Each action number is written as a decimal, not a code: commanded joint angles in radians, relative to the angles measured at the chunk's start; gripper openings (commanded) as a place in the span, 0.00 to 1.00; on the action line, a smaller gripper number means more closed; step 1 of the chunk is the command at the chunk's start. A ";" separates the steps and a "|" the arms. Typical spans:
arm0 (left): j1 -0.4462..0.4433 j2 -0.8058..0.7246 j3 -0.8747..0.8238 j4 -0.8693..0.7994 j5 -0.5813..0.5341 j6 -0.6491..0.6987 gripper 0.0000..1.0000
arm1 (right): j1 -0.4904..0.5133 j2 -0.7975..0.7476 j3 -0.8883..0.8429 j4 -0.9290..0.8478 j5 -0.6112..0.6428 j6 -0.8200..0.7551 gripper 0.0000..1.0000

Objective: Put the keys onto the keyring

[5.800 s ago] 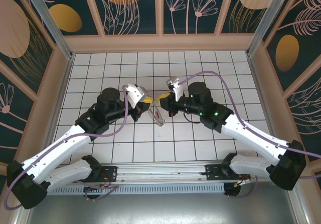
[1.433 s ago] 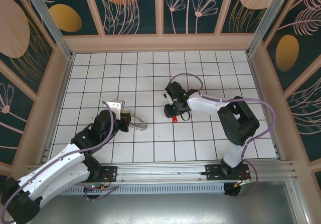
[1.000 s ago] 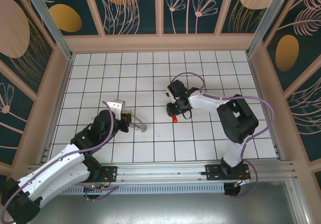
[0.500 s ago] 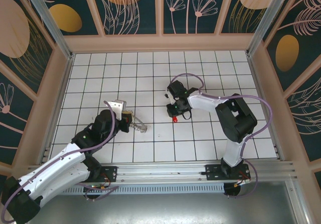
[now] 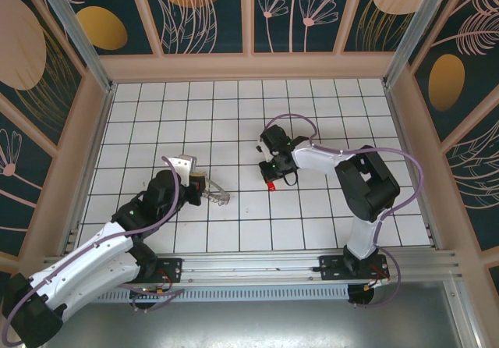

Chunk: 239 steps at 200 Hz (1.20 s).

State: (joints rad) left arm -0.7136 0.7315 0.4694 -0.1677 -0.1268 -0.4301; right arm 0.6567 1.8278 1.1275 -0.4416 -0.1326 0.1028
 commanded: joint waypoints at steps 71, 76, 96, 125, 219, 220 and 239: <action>-0.001 -0.004 0.035 0.052 0.026 0.013 0.00 | -0.021 -0.031 -0.033 0.014 -0.022 -0.031 0.05; -0.001 -0.003 0.035 0.052 0.030 0.013 0.00 | -0.021 -0.033 -0.034 0.015 -0.023 -0.032 0.02; -0.002 -0.003 0.038 0.061 0.059 0.032 0.00 | -0.021 -0.077 -0.043 0.029 -0.038 -0.064 0.00; -0.002 0.015 0.053 0.087 0.167 0.102 0.00 | -0.003 -0.258 -0.124 0.129 -0.086 -0.166 0.00; -0.002 0.099 0.225 0.117 0.381 0.277 0.00 | 0.039 -0.747 -0.280 0.387 -0.516 -0.231 0.00; -0.003 0.100 0.227 0.116 0.382 0.279 0.00 | 0.039 -0.749 -0.280 0.388 -0.519 -0.230 0.00; -0.001 0.117 0.259 0.106 0.395 0.316 0.00 | 0.038 -0.773 -0.260 0.391 -0.574 -0.204 0.00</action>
State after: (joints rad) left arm -0.7136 0.8349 0.6632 -0.1081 0.2054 -0.1928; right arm 0.6884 1.0882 0.8562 -0.1177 -0.5724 -0.1230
